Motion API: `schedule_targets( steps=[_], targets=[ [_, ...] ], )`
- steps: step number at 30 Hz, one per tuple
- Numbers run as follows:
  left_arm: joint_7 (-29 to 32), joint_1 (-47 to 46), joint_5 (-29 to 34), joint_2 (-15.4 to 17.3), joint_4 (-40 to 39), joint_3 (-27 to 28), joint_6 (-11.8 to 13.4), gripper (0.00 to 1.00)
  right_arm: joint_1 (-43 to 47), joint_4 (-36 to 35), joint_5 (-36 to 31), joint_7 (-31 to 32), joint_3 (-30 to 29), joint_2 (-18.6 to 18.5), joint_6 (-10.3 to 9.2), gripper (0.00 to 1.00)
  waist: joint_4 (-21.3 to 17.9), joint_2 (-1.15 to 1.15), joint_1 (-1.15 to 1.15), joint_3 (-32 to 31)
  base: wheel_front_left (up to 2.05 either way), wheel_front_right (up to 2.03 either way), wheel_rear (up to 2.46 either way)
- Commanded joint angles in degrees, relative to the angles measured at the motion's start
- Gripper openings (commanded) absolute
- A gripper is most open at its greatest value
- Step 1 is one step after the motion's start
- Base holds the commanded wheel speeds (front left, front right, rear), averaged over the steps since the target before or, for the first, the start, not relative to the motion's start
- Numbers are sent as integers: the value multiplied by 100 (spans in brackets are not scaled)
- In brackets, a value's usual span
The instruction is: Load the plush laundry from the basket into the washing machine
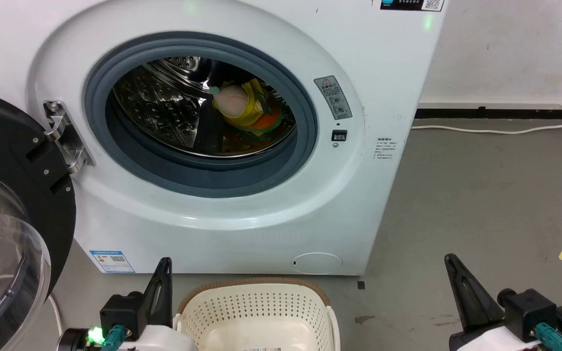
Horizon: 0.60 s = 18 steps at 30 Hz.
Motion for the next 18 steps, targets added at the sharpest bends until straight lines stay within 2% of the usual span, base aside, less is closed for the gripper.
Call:
schedule_targets(
  steps=[1,18],
  targets=[
    [31,-85,40,-27,-44,19,-20,0,-118,15,-12,26,-9,4,-3,0,-5,0,-1,-2,0,0,0],
    [230,-129,154,-47,-134,109,-44,0,-207,32,-41,226,-15,4,-4,0,-77,0,-1,-26,0,0,0]
  ],
)
